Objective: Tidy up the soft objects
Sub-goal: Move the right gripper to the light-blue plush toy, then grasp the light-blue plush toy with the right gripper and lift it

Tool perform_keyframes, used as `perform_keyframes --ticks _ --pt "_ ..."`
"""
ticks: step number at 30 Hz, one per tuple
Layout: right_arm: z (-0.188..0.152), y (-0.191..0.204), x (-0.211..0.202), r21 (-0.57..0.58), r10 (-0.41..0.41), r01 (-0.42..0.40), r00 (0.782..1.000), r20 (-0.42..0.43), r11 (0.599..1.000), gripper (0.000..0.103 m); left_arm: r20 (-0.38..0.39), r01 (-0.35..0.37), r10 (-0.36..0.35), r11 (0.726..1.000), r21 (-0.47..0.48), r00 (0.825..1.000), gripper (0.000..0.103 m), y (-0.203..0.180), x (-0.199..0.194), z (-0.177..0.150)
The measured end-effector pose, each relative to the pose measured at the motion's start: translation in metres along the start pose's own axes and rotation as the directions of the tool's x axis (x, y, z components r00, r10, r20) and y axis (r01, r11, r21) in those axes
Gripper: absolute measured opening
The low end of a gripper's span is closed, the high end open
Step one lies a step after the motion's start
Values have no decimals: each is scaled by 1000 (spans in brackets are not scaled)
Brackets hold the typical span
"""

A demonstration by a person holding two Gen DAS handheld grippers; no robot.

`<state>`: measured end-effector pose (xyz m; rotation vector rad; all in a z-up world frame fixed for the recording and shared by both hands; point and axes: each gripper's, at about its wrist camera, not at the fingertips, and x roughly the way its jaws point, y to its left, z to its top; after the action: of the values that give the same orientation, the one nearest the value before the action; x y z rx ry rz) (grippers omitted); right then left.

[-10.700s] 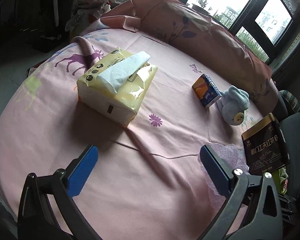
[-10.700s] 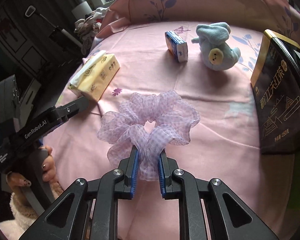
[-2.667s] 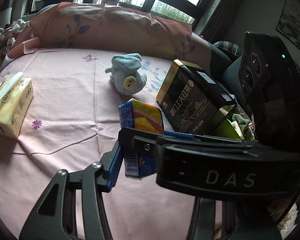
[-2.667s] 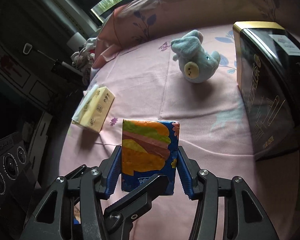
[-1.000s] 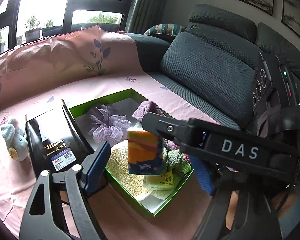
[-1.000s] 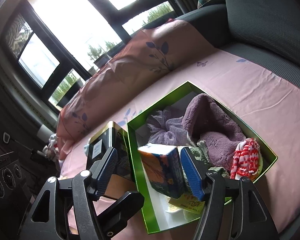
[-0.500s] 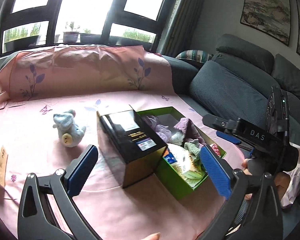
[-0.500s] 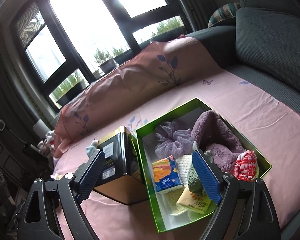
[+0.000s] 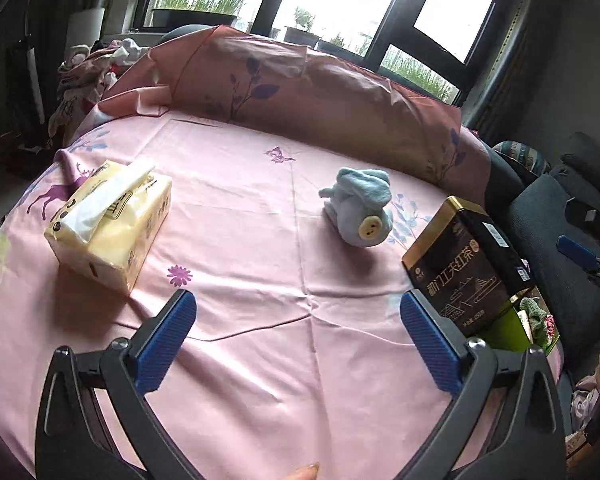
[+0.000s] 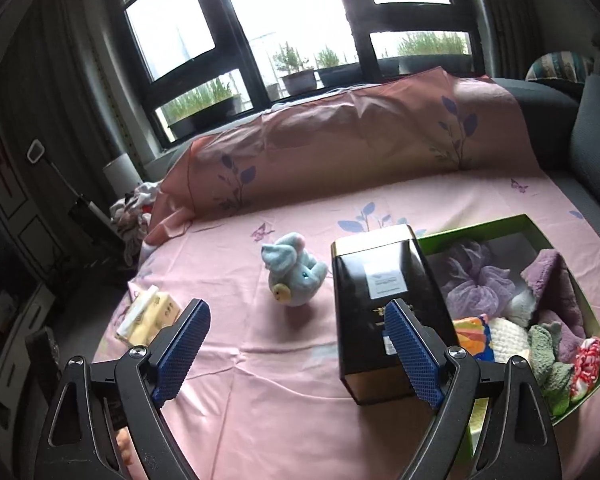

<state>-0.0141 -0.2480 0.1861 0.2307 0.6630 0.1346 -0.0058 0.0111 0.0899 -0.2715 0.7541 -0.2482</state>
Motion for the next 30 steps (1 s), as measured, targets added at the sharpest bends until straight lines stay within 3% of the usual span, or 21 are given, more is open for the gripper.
perform_keyframes --ticks 2,4,7,10,13,17,18,19,21,23,26,28,30 --pt "10 30 33 -53 -2 -1 998 -56 999 89 -39 -29 28 999 -26 999 102 13 6 0" --pt "17 52 72 -78 -24 15 992 -121 997 89 -31 -39 37 998 -51 999 102 23 5 1" --pt "25 72 131 -114 -167 148 971 -174 982 89 -26 -55 53 994 -90 998 102 36 1 4" --pt "25 82 185 -200 -319 279 924 -211 939 89 -28 -59 56 992 -114 998 102 48 -3 7" --pt "20 80 231 -273 -426 356 864 -267 893 88 -20 -56 53 989 -136 998 102 55 -8 9" --pt "16 73 263 -345 -555 463 795 -247 817 88 -18 -46 44 987 -152 999 102 60 -10 11" --pt "14 72 268 -354 -564 469 789 -243 809 87 -21 -43 40 987 -152 999 102 60 -9 12" --pt "13 70 273 -353 -556 459 792 -253 815 84 -24 -39 36 988 -150 999 102 60 -9 11" --pt "11 67 282 -339 -528 428 793 -303 838 62 -25 -32 28 989 -147 999 102 59 -9 11" --pt "10 67 281 -344 -541 444 795 -277 828 56 -23 -30 27 989 -146 999 102 58 -9 11" --pt "10 66 268 -269 -455 383 838 -302 884 50 -19 -22 20 988 -154 1000 102 58 -9 10" --pt "8 64 251 -192 -309 256 886 -346 948 50 -14 1 -3 987 -163 1000 101 57 -8 9" --pt "0 60 231 -80 -113 87 905 -409 993 50 -17 35 -38 986 -163 999 100 53 -6 7"
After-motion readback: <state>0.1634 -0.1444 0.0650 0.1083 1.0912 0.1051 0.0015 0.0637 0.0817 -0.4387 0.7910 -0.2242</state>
